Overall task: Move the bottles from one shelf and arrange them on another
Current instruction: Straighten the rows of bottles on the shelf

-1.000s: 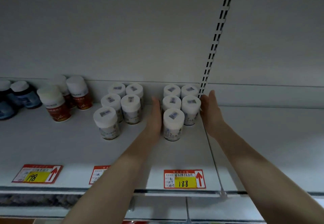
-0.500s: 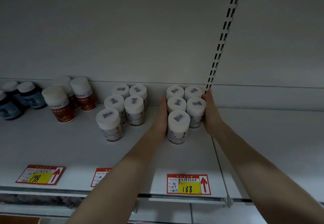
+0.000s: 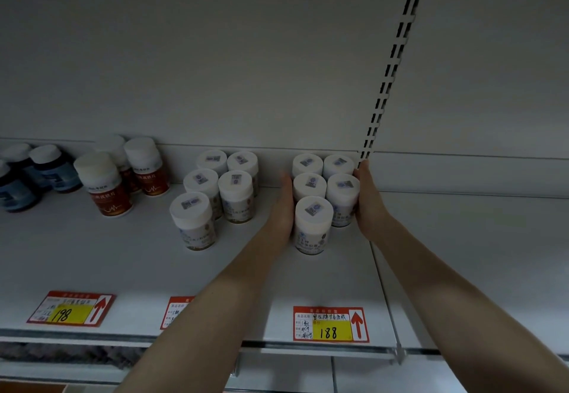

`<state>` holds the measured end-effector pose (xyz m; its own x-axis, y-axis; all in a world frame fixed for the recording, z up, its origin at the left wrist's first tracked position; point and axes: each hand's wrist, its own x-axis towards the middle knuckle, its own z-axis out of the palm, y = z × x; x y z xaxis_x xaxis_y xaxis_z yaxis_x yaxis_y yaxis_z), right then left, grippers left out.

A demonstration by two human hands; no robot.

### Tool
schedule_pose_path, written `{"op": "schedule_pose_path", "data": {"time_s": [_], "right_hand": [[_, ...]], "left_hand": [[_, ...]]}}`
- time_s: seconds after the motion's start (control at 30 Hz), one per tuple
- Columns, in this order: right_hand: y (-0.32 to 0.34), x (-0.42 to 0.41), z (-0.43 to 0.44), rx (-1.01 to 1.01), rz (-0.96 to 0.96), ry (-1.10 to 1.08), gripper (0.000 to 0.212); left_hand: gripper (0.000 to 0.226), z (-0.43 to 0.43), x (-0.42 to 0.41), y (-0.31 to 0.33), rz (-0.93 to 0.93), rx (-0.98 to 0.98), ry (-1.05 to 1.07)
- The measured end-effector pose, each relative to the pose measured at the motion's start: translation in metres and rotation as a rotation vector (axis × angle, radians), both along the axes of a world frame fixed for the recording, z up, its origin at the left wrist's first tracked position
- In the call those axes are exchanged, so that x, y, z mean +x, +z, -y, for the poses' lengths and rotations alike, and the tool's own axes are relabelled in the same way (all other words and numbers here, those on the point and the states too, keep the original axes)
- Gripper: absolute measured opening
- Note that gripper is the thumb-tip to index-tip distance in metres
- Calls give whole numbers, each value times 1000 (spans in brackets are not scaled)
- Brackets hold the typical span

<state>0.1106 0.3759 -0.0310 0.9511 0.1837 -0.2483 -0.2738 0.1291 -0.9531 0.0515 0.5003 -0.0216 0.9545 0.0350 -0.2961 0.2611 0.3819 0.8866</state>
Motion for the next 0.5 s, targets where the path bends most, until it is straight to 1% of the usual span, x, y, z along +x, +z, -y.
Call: {"op": "schedule_pose_path", "data": {"time_s": [0.1,0.17,0.23,0.3,0.37,0.4,0.43,0.5], "right_hand": [[7,1,3,10,31,15,62],[17,-4,4,17,61,15,60],[25,-5,5,-2,81,-11,62],[40,-10,4,-52,99,-92,59],[57,-17,1,-69,134,-113,56],[63,-19,0,-75,145,-103,56],[70,-22,-3,-88,155,-88,56],[82,-30,-11,-106,171,-79,55]], "left_hand": [[65,-2,-6,12,16,33,-6],[64,-3,-11,21,42,97,-10],[59,-8,-13,26,79,153,59],[52,-15,-17,33,57,196,204],[64,-23,-25,42,58,267,212],[64,-26,-29,46,52,317,186],[61,-30,-35,52,53,375,179],[55,-40,-44,65,110,375,236]]}}
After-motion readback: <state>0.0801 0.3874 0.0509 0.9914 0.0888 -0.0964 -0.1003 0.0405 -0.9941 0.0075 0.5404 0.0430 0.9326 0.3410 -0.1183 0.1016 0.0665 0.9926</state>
